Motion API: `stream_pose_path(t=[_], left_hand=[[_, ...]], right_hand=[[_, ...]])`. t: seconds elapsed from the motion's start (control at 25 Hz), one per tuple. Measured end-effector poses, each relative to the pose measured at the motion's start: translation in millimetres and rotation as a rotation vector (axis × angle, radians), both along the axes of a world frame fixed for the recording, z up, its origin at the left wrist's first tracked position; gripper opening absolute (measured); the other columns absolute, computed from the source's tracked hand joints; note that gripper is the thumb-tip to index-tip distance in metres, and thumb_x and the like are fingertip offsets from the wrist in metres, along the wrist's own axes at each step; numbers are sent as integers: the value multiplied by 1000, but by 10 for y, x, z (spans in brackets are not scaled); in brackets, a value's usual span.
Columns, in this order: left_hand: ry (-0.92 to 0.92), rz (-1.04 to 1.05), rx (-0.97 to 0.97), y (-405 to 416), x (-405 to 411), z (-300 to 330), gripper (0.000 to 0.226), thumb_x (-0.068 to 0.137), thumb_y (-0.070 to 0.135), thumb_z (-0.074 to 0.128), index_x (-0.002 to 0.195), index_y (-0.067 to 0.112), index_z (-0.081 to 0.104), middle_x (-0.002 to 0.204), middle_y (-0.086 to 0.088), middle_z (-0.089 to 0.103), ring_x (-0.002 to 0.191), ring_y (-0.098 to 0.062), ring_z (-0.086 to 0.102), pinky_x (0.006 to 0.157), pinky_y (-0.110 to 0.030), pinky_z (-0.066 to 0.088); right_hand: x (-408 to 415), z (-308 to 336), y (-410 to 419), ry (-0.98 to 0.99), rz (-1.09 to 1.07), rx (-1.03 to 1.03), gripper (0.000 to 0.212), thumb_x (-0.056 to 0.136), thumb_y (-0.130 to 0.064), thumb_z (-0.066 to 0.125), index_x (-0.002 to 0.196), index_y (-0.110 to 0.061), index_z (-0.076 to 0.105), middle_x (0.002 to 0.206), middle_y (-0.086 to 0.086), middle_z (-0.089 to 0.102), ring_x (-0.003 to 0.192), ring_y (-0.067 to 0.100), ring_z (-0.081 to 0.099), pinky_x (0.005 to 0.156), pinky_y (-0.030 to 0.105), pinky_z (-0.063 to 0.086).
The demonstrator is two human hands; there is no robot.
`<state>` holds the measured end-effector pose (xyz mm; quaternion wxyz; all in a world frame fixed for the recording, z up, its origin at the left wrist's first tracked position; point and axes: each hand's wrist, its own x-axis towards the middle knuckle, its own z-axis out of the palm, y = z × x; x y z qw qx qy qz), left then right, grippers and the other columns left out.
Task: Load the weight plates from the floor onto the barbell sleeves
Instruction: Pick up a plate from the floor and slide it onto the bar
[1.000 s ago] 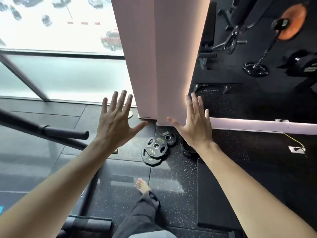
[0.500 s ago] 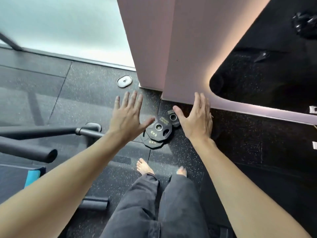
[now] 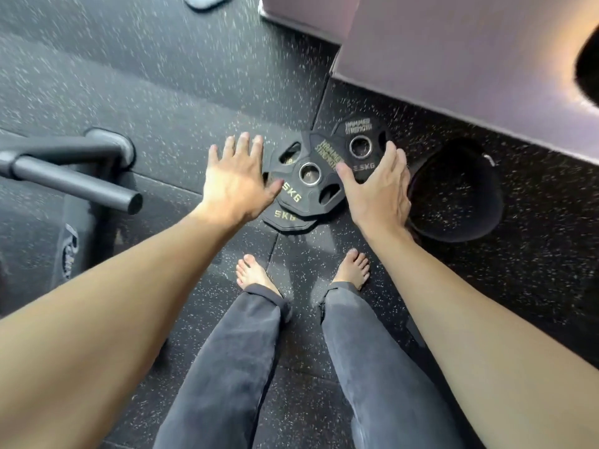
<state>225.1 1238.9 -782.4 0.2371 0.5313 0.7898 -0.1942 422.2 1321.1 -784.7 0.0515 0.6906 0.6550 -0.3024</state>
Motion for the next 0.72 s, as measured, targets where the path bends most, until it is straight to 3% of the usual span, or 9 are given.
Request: stream_pose_path(t=[0.16,0.28,0.36,0.48,0.72], left_hand=[[-82,-12,45,116,88,-1027,88,96,62,43,158,6,15,163,-17,23,150,-31,24,121,-51,24],[-169,64,-9,264,76,-1677,92,96,56,49,158,3,7,166,-17,13,153,-30,14,124,-48,20],[-215,118,-22,355,74,-2018,95,95,52,55,157,-1,5,165,-19,9,154,-31,10,123,-49,21],[-239,136,-6,510,96,-2438,101,92,50,61,156,-3,3,164,-23,9,152,-36,11,121,-52,24],[-169,216,50,768,181,-2906,126,78,57,75,157,3,-7,147,-22,32,135,-38,36,106,-53,43]], right_hand=[[-159,-1036,-5,-26,-28,-72,99,86,-69,54,158,-18,10,165,5,13,148,30,23,107,50,35],[-252,-1669,-1,-72,-57,-104,104,84,-72,55,158,-17,9,160,8,21,138,34,35,95,44,40],[-290,-2009,-4,-106,-91,-123,109,81,-75,56,158,-15,7,153,11,27,131,35,40,83,40,36],[-355,-2428,19,-131,-200,-200,117,78,-76,59,158,-13,2,148,13,30,126,37,42,77,39,31],[-443,-2896,53,-94,-359,-277,130,72,-66,75,157,-15,-10,145,19,32,121,39,49,76,39,35]])
